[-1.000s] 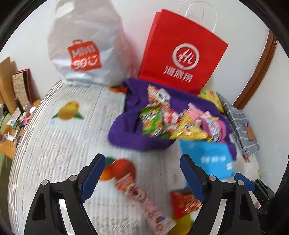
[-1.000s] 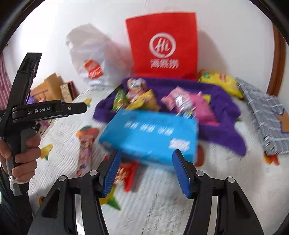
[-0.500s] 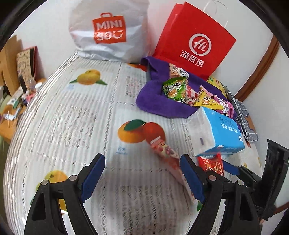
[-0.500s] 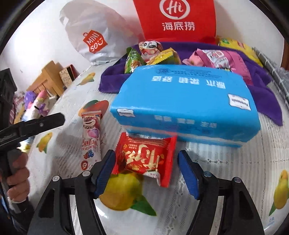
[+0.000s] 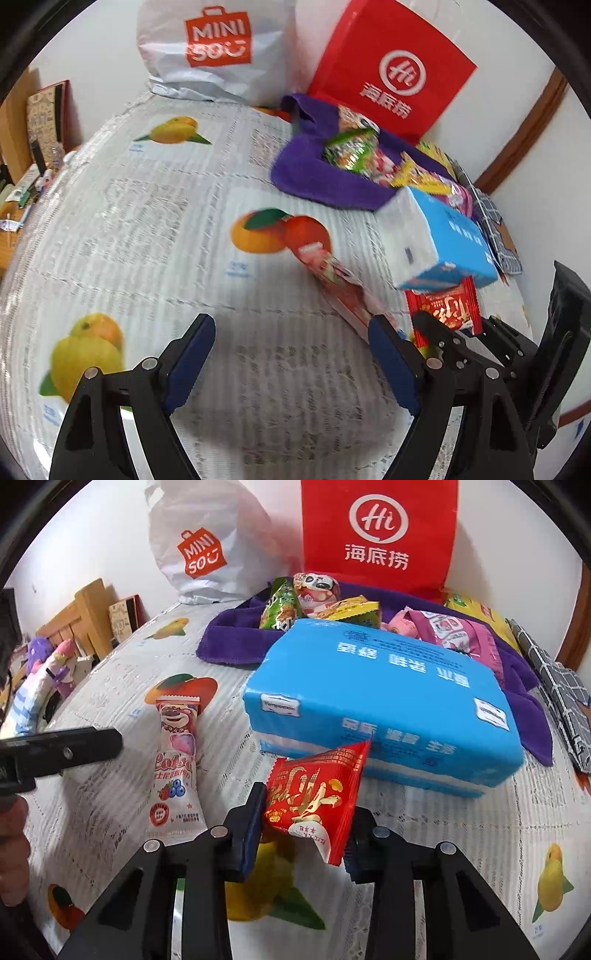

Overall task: Organize snacks
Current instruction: 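Grasp the red snack packet with the right tool while the left tool grasps the pink Lotso packet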

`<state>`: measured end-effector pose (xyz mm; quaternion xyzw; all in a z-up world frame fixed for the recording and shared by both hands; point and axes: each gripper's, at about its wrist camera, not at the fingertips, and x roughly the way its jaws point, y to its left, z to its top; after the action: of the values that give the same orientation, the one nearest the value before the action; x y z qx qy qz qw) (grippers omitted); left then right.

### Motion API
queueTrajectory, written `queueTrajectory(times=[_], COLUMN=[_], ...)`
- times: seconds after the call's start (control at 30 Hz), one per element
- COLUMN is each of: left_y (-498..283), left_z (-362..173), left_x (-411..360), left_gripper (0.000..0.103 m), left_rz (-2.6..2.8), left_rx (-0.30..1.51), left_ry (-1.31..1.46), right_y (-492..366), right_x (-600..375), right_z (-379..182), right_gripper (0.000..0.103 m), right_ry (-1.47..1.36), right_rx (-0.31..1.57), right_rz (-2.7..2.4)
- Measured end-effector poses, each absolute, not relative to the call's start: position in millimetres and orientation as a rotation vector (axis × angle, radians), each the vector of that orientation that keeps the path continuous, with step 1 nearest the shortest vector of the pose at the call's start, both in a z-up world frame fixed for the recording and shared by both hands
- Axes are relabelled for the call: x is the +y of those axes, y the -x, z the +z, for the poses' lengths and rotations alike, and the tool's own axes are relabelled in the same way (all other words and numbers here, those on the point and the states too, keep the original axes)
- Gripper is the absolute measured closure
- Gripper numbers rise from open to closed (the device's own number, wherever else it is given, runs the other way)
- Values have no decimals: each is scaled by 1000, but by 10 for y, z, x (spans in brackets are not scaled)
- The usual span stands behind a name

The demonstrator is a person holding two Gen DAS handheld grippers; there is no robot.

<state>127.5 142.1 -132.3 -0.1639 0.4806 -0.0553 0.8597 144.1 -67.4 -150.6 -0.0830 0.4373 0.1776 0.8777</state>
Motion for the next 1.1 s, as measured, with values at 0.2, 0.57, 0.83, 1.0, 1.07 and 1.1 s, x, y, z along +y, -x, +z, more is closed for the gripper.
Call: queueTrajectory(times=[0.2, 0.57, 0.83, 1.0, 1.07, 1.1], left_y=[-1343, -1559, -1433, -1244, -1221, -1217], left_z=[-1368, -1409, -1391, -1413, -1421, -1424], left_x=[1172, 721, 589, 497, 473, 479], left_gripper=[20, 28, 81, 81, 80, 80], left_rz=[-132, -18, -16, -52, -45, -47], left_rx=[1030, 1014, 999, 955, 925, 917], left_ry=[328, 197, 36, -22, -20, -9], right_y=[-1293, -1060, -1082, -1130, -1180, -1188], right_x=[-932, -1513, -1849, -1947, -1972, -1975], right_z=[-1395, -1245, -1297, -1352, -1366, -1372], right_gripper=[66, 66, 66, 66, 66, 66], right_ry=[135, 132, 113, 127, 102, 96], right_rx=[888, 816, 806, 803, 815, 817], right_rz=[384, 300, 236, 214, 234, 241])
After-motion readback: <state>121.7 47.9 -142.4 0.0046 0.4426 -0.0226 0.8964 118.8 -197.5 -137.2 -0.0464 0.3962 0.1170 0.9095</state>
